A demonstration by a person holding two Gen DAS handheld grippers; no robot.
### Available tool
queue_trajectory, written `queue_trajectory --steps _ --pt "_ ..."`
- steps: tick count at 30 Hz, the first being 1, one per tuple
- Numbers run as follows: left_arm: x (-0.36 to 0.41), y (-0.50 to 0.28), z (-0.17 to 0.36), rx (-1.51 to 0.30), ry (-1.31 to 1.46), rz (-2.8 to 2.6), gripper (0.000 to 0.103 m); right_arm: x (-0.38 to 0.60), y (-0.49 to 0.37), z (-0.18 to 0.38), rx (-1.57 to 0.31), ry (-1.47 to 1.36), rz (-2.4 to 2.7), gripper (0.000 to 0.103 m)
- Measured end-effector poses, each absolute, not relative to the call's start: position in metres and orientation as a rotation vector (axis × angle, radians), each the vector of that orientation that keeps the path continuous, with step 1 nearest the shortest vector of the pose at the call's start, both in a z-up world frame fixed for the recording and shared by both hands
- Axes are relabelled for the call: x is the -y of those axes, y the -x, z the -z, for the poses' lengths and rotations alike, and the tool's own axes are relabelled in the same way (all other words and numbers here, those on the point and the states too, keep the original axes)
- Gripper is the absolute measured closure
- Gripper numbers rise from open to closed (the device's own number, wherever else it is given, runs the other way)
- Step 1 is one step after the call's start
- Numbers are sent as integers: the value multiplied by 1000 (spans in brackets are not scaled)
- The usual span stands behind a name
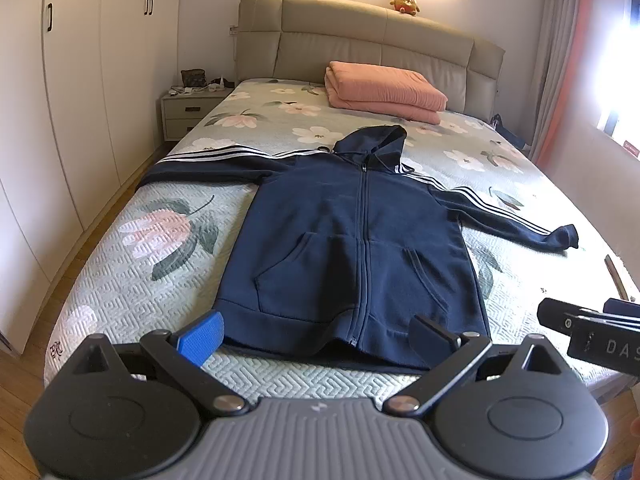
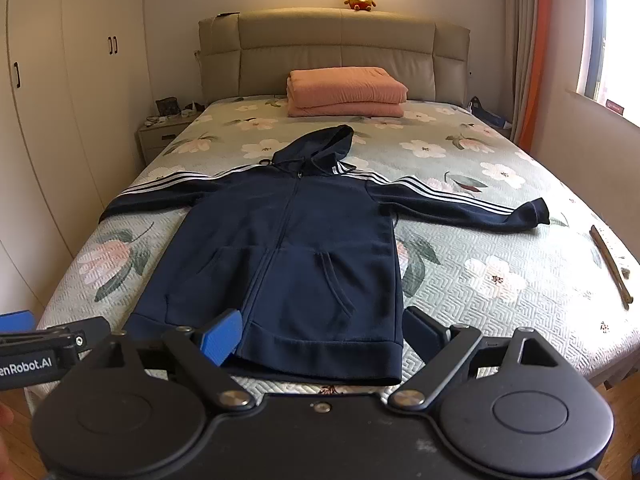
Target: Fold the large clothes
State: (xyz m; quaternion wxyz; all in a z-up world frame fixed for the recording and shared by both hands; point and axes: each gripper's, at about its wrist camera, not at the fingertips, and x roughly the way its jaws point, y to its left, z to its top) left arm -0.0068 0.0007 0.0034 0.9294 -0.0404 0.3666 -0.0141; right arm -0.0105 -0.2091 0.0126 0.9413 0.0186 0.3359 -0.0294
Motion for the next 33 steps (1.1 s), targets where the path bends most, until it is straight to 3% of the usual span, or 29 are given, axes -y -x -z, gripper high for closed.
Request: queue_trajectory --steps 17,26,33 --pt "-9 -32 27 -780 98 5 3 214 -31 21 -713 -47 78 0" --pt "-15 -185 90 -699 210 -4 3 262 -152 92 -662 -105 162 0" --pt "8 -321 127 -677 170 -8 10 308 -295 134 -626 -192 216 0"
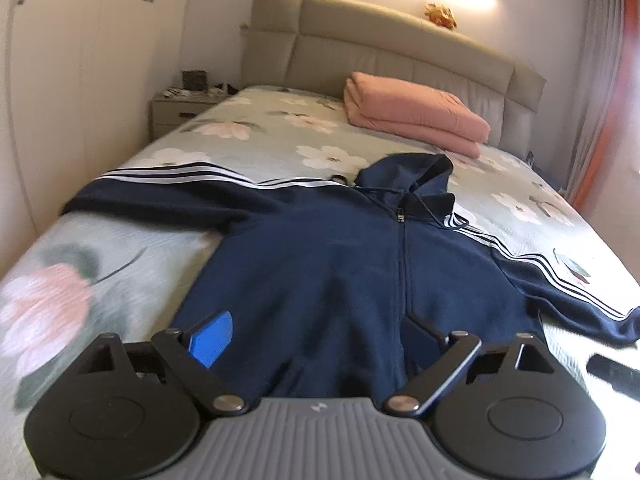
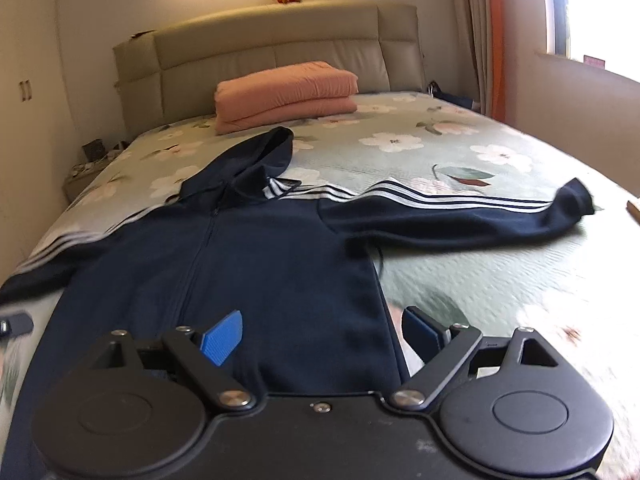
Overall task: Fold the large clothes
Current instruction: 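Grasp the striped sleeve cuff of the navy hoodie with the right tool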
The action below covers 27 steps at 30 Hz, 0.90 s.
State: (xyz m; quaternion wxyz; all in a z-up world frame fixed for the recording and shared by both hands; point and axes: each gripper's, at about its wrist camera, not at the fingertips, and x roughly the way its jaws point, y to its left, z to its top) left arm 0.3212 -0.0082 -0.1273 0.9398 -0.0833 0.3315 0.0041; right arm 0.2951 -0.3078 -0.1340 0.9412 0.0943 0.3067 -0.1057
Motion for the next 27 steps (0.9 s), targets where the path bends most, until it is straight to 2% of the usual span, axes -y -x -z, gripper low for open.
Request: queue_trajectory --steps 5,13,22,27 --pt "24 -368 113 -692 116 -16 10 361 -339 119 -623 -217 346 0" --pt "53 -426 94 -759 72 -11 9 538 -384 118 -656 -263 648 0" --pt "102 -489 96 -803 75 -41 9 710 -435 178 -675 -450 786 0" --pt "128 -509 106 -846 1 -40 10 763 -450 219 -677 -610 831 0"
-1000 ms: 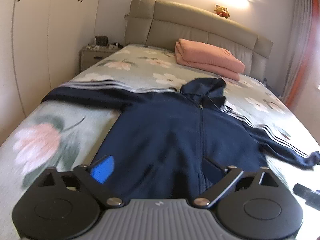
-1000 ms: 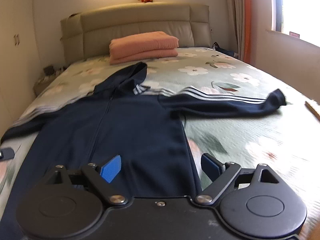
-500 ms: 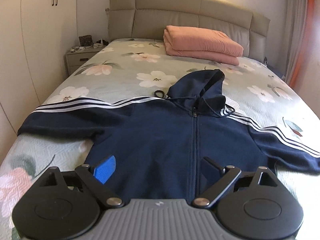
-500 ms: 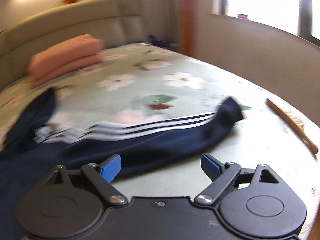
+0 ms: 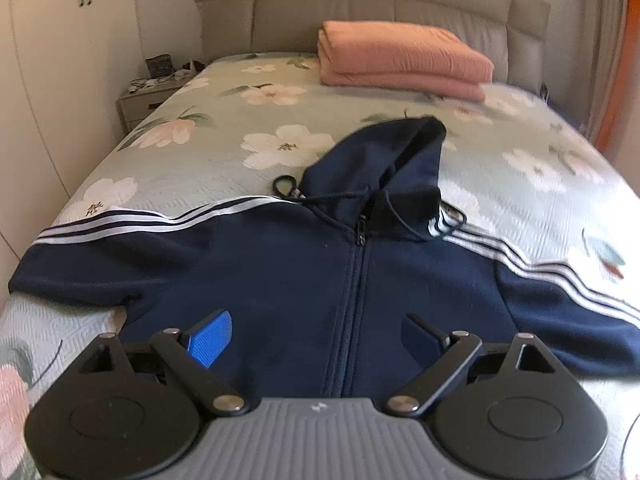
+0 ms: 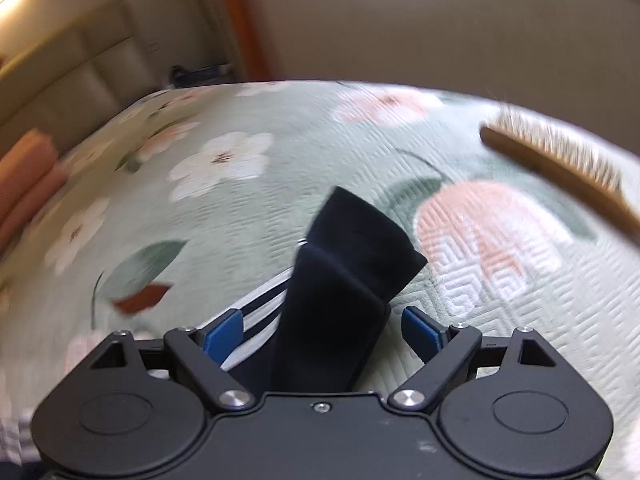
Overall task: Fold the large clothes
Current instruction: 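Grasp the striped sleeve cuff of the navy hoodie with the right tool, then fold the held sleeve across the hoodie body with the right tool and release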
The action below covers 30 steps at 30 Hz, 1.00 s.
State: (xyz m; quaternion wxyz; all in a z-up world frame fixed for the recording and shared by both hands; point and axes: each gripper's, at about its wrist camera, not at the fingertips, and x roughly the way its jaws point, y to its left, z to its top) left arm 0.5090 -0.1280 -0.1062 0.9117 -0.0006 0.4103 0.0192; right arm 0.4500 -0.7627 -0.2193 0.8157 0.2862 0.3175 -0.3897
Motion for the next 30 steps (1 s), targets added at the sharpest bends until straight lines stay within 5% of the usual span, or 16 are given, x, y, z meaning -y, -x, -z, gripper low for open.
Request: queue_trajectory --steps 6,8,9,12,18,30 --pt "142 -522 116 -869 -42 -36 10 800 -452 248 -640 -823 822 3" --pt "141 -524 117 -877 -36 -36 10 805 -459 256 -682 -860 804 28" --pt "140 -524 117 -881 -33 -37 10 803 -461 256 -690 -855 811 51" --pt "133 -523 117 -888 -26 -39 10 787 -465 247 -664 -797 802 86" --pt "102 -520 112 -891 -6 -56 10 691 -482 186 -634 -484 715 90" --pt "-11 -513 93 -872 53 -88 10 292 -546 71 -505 -260 77 89"
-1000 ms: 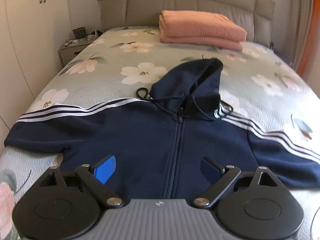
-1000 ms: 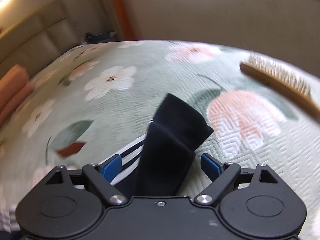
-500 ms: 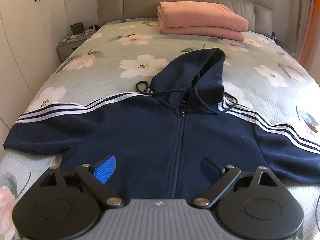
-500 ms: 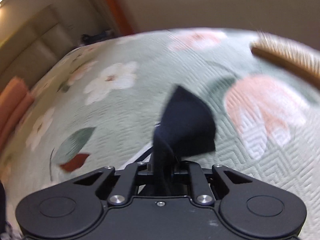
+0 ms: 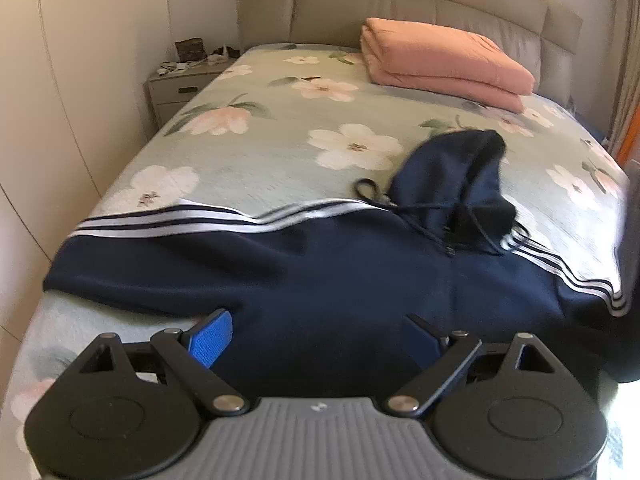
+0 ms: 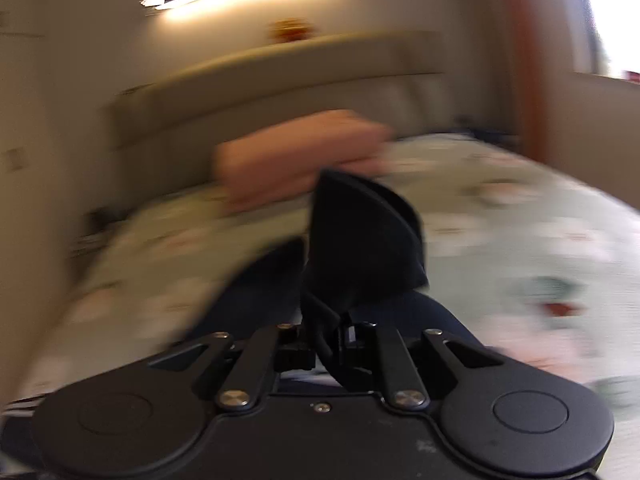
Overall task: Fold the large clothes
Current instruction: 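Fold the held sleeve across the hoodie body with the right tool and release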
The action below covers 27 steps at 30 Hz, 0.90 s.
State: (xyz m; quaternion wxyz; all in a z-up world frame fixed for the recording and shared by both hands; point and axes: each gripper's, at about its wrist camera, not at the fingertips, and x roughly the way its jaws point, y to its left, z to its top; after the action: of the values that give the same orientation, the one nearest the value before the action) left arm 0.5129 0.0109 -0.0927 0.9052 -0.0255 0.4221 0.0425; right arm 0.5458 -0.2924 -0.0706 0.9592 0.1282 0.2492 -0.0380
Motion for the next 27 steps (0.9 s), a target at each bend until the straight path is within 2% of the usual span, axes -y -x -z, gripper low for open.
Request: queue_trajectory --steps 2,3,4,8,12,15,17,20,23,25,26,27 --pt "-33 -515 94 -860 50 -99 10 240 -561 76 -550 -250 -23 64" --pt "-42 -518 96 -861 46 -106 10 209 -569 83 -598 -229 -98 37" --pt "-52 -520 100 -862 44 -112 10 182 -570 90 -622 -203 -143 32" --pt "-84 -533 120 -899 63 -87 10 139 -556 111 -692 -76 -194 32" --pt "-98 -556 148 -942 141 32 11 168 -539 143 -822 -5 -66 31" --pt "-91 -583 169 -970 256 149 13 203 -535 164 -895 11 63 35" --pt "-80 -602 180 -989 341 221 13 225 -537 171 -917 9 117 42" --pt "-59 -632 204 -1029 433 298 14 250 -539 182 -932 -24 191 42" --pt "-45 -654 232 -1107 494 310 20 255 -543 187 -936 -64 209 42" --pt "-39 -657 240 -1085 517 319 20 255 -547 187 -932 -73 207 42" --pt "-34 -660 239 -1061 524 331 35 256 -551 189 -931 -75 210 42" --pt "-30 -664 240 -1064 531 348 75 257 -553 188 -929 -81 208 42"
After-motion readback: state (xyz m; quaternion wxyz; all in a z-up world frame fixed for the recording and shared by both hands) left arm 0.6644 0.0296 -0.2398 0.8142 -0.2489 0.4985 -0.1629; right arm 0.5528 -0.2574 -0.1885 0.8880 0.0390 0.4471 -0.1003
